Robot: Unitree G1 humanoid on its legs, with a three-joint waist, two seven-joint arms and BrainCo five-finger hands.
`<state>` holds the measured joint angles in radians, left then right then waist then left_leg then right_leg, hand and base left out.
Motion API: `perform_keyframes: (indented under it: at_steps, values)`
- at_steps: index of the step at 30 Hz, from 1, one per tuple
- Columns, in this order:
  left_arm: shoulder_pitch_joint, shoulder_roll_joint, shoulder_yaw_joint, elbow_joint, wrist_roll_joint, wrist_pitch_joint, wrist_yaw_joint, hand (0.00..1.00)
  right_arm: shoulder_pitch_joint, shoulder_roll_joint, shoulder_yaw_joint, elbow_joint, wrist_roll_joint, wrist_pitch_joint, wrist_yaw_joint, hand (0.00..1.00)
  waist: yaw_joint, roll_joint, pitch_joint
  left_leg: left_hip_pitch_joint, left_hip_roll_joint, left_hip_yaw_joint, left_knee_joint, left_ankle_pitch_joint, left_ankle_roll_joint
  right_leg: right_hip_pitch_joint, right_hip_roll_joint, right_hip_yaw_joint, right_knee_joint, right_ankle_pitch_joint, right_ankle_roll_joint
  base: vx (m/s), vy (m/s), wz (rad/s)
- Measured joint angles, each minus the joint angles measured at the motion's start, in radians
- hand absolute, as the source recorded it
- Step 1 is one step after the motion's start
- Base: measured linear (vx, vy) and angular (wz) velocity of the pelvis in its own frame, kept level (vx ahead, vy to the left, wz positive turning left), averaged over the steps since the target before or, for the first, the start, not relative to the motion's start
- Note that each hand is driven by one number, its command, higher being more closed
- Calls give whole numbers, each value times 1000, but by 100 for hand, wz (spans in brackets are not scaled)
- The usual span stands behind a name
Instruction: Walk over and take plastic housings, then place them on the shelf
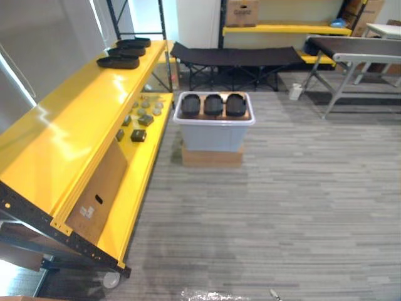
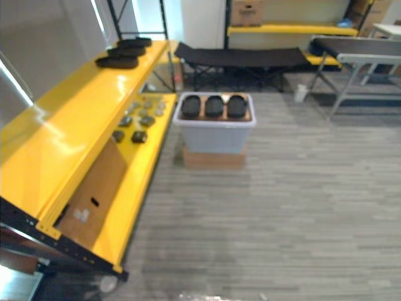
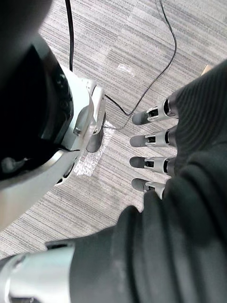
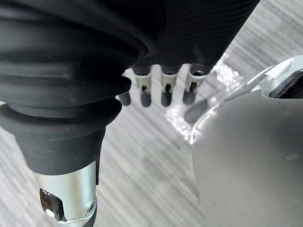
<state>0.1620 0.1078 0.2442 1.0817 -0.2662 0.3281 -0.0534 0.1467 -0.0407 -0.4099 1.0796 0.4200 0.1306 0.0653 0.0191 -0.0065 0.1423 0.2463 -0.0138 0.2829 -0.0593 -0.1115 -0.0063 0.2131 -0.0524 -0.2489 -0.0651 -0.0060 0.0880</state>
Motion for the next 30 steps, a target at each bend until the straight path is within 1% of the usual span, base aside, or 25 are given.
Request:
perform_keyframes:
  at_steps: [3,6,17,23,26,30]
  values:
    - [-6,0,12,-1,0,-4,-1,0,-5,7,-1,0,0,-6,-2,0,0,0,11,3,-2,0,-3,0,0,0,-1,-2,0,1,1,0,0,0]
    - [-6,0,16,-3,1,-22,-9,0,-5,12,-2,-1,0,-18,-2,0,4,-4,17,13,-2,3,-4,-2,-3,3,-1,-2,1,1,2,-28,-4,-2]
    - [-7,-2,18,-9,-1,-23,-12,0,-1,23,-22,-14,-1,-18,-2,0,20,-5,17,16,-2,26,-4,-2,-3,1,-3,-2,3,0,2,-74,-15,-5]
    - [-6,-1,21,-9,1,-29,-35,0,8,27,-23,-27,0,-19,-3,0,21,-6,17,20,-9,23,-19,2,1,-1,-9,-27,3,0,2,-60,-12,2]
    - [-6,-1,25,-10,7,-29,-39,0,8,34,-30,-37,38,-18,-2,0,22,-12,20,18,-14,27,-19,2,1,-1,-14,-27,4,0,2,-28,5,0]
    - [-9,-1,29,-17,45,-30,-40,0,9,46,-39,-48,37,-45,-3,0,25,-18,24,32,-13,43,-20,1,1,-2,-16,-26,27,0,2,-53,10,-5]
